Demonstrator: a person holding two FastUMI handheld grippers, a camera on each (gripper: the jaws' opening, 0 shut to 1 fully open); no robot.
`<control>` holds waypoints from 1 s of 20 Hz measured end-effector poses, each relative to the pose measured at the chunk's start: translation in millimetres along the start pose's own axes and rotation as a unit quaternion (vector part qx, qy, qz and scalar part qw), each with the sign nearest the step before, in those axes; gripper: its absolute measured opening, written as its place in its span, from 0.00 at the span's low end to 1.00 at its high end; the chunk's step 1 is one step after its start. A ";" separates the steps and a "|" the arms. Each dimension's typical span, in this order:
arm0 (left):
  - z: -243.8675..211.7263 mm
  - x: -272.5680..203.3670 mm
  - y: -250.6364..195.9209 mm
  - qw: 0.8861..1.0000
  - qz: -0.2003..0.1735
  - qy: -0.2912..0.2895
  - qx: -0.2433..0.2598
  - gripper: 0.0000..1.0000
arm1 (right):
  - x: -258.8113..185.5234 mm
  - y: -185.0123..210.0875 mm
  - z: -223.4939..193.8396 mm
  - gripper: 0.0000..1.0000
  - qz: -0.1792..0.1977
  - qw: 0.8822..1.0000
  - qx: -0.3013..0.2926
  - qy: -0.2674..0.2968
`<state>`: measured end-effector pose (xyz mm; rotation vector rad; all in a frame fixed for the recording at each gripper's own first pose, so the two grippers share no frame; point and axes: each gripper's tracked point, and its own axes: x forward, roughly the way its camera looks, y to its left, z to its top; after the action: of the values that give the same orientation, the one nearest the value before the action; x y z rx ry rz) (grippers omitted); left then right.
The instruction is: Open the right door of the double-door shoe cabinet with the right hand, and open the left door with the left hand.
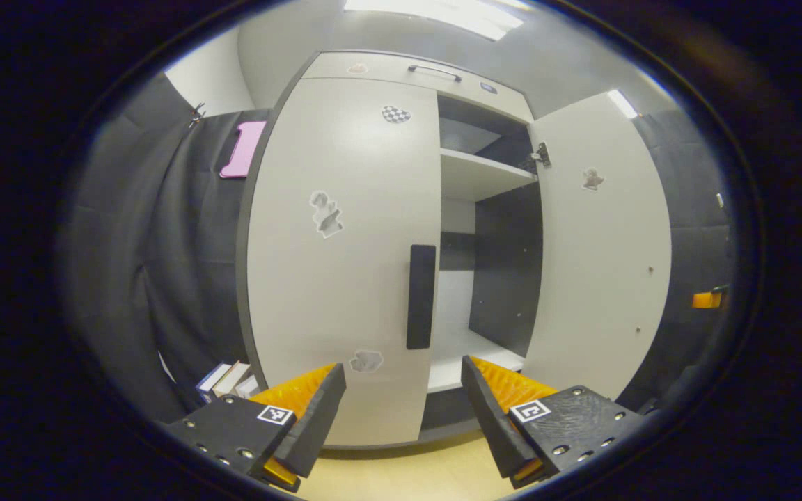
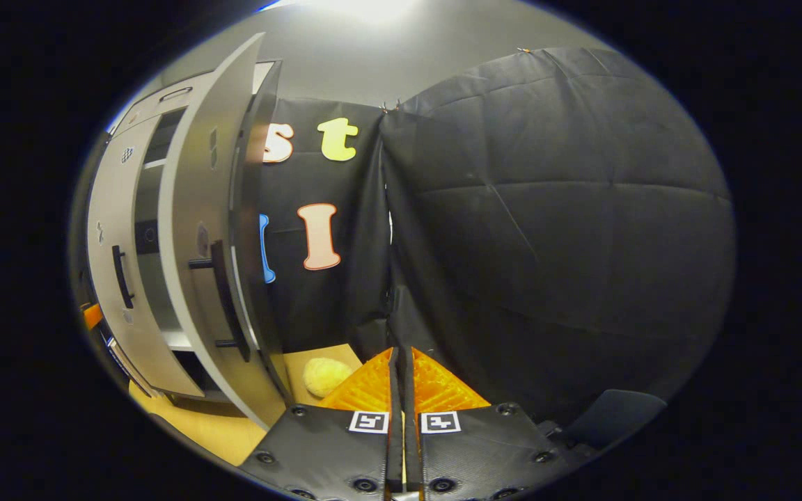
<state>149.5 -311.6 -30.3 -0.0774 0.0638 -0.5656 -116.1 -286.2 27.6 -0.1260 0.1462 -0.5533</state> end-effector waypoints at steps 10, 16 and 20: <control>31.4 95.4 -24.7 0.999 0.034 -0.006 -0.006 0.96 | 106.4 -2.5 -31.5 0.92 0.013 0.998 0.000 0.060; 40.9 124.7 -26.3 0.995 0.082 -0.004 0.063 0.75 | 138.9 3.1 -45.5 0.98 0.039 0.995 0.021 0.084; 37.4 132.9 -21.1 0.991 0.117 0.003 0.059 0.47 | 154.0 0.0 -42.8 0.98 0.044 0.996 0.013 0.081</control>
<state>253.4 -398.7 3.6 0.0463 0.0435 -0.3350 6.1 -371.5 -30.4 -0.0494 0.3007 -0.4779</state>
